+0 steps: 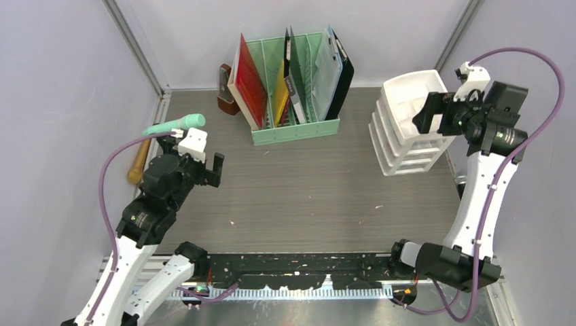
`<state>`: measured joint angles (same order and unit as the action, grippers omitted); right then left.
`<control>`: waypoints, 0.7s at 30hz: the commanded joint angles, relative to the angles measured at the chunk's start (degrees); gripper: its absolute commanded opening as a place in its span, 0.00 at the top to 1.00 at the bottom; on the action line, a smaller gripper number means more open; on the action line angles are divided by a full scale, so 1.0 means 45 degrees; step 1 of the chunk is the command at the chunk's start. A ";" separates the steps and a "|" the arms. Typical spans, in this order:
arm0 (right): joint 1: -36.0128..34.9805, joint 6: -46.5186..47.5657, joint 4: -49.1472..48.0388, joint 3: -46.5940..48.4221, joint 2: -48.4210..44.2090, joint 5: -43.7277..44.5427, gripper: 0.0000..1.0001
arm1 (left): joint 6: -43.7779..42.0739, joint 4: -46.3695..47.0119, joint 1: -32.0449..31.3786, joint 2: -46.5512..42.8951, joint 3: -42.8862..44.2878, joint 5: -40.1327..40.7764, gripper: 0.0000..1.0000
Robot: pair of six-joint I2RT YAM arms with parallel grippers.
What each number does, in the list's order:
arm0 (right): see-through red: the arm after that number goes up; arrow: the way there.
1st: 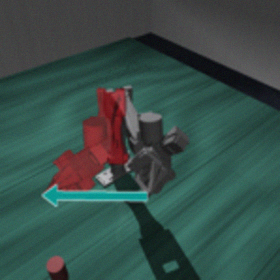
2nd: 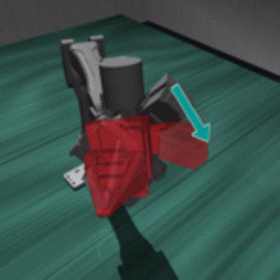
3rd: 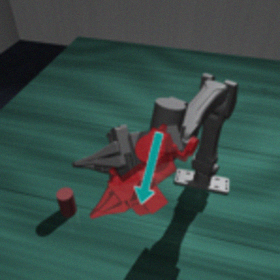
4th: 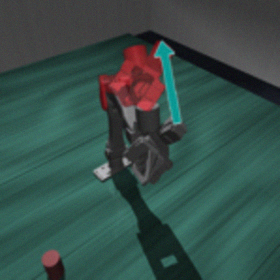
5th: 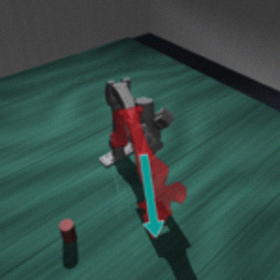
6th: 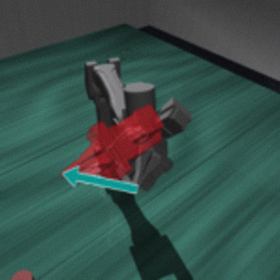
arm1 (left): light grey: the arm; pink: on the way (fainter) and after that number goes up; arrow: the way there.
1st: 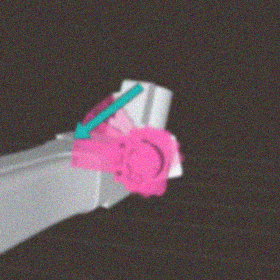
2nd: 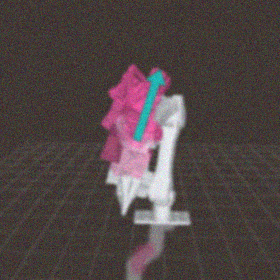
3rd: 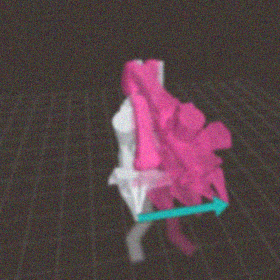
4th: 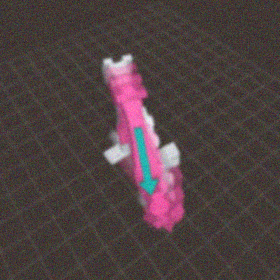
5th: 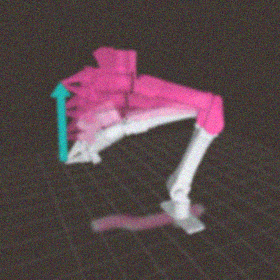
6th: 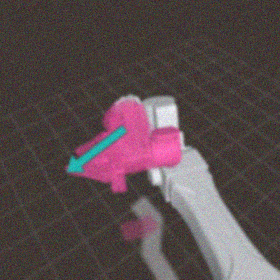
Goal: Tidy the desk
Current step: Move the storage box to the corner of the board, then reset both arms
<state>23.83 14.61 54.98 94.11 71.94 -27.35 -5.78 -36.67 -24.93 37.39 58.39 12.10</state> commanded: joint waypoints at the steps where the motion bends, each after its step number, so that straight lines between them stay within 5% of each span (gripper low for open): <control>1: -0.0033 -0.1408 -0.0709 -0.1581 -0.1477 -0.1733 0.01 | 0.0554 0.0573 0.0191 -0.0202 -0.0775 0.0659 0.00; 10: -0.1312 -0.4792 -0.4336 -0.5893 -0.4978 -0.3107 0.00 | 0.1764 0.1335 0.1252 -0.0594 -0.1580 0.0689 0.00; 21: -0.3714 -0.4762 -0.5431 -0.7642 -0.5517 -0.1026 0.00 | 0.1578 0.1205 0.2042 -0.0034 -0.1082 0.0468 0.00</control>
<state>8.84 -6.63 35.11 61.49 47.11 -35.81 1.39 -33.76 -16.47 36.97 51.40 14.72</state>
